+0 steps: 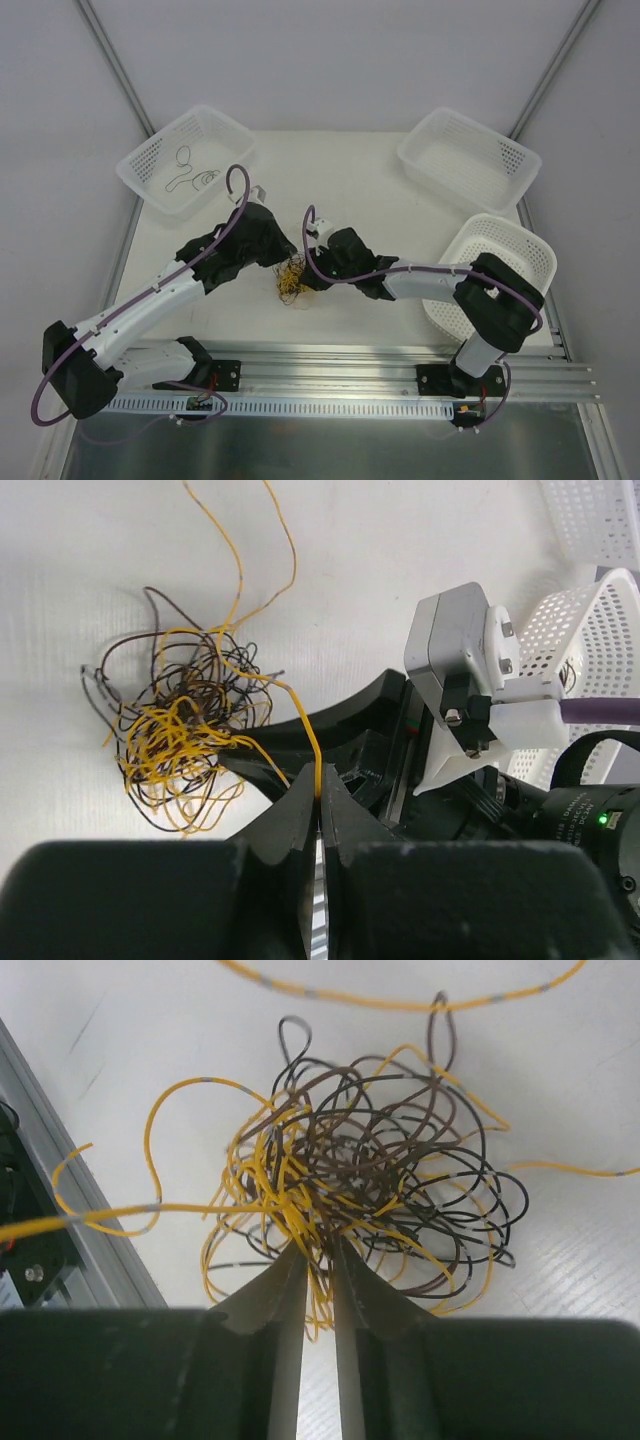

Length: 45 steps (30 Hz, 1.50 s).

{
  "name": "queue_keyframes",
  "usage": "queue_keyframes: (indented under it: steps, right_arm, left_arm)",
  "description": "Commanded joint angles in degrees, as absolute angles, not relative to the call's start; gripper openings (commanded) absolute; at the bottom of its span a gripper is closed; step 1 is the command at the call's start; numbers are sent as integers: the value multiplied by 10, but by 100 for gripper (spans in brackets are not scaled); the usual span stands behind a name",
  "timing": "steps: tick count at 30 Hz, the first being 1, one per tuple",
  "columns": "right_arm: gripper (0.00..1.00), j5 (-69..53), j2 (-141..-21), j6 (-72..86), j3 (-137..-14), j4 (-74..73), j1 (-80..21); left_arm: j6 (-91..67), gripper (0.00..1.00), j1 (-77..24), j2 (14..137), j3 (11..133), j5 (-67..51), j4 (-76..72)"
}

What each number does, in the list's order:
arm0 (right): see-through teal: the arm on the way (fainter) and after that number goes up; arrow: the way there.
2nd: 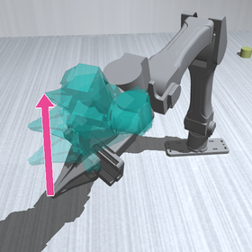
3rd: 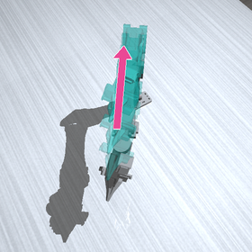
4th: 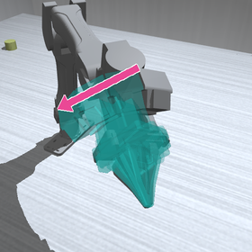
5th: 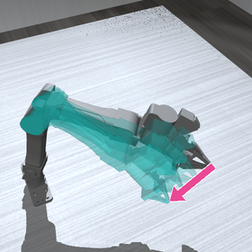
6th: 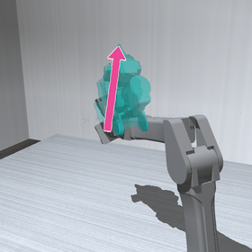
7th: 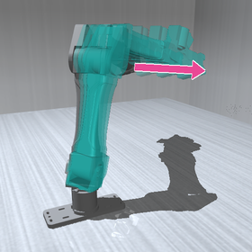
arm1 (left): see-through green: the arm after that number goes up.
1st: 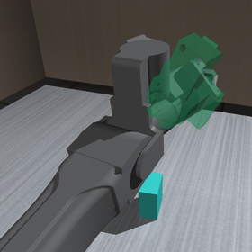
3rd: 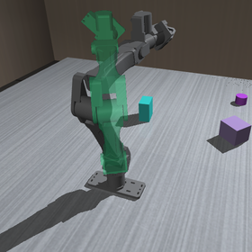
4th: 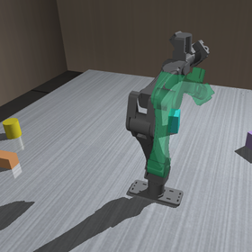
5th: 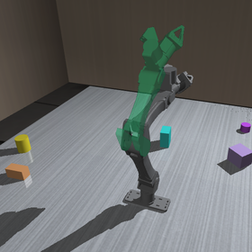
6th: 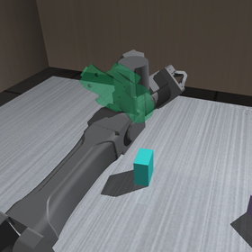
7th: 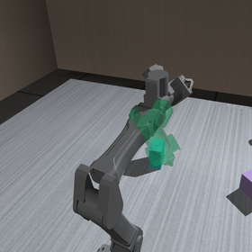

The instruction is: Untangle the cables

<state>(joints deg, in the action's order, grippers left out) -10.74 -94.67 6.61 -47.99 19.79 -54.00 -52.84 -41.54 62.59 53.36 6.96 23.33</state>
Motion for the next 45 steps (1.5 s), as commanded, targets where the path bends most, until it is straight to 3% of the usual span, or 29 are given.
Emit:
queue_keyframes:
  steps: [1,3,6,12,26,34,35,38,39,42,45]
  right_arm:
    - [16,-104,-938,50,-456,206,-541]
    - [6,-103,-927,49,-439,199,-536]
    - [1,-94,-911,49,-404,186,-530]
    - [1,-47,-840,40,-352,124,-518]
    - [1,39,-642,44,-317,-54,-426]
    - [1,10,-620,19,-387,-110,-427]
    - [3,5,-626,18,-405,-110,-426]
    - [29,-34,-645,9,-433,-119,-427]
    - [42,-41,-643,6,-457,-130,-429]
    - [62,-61,-628,-16,-506,-155,-435]
    - [74,-68,-614,-35,-558,-173,-447]
  left_arm:
    - [-500,0,-404,601,566,107,247]
    - [-481,0,-389,593,586,117,261]
    - [-451,0,-339,583,619,104,269]
    - [-384,0,-230,574,723,75,294]
    - [-236,0,-90,670,1011,88,363]
    - [-250,0,-90,698,993,-66,364]
    - [-248,0,-90,700,978,-81,363]
    - [-243,0,-90,698,945,-128,363]
    - [-240,0,-91,694,936,-142,361]
    - [-235,0,-91,687,900,-191,361]
    - [-232,0,-120,674,864,-207,357]
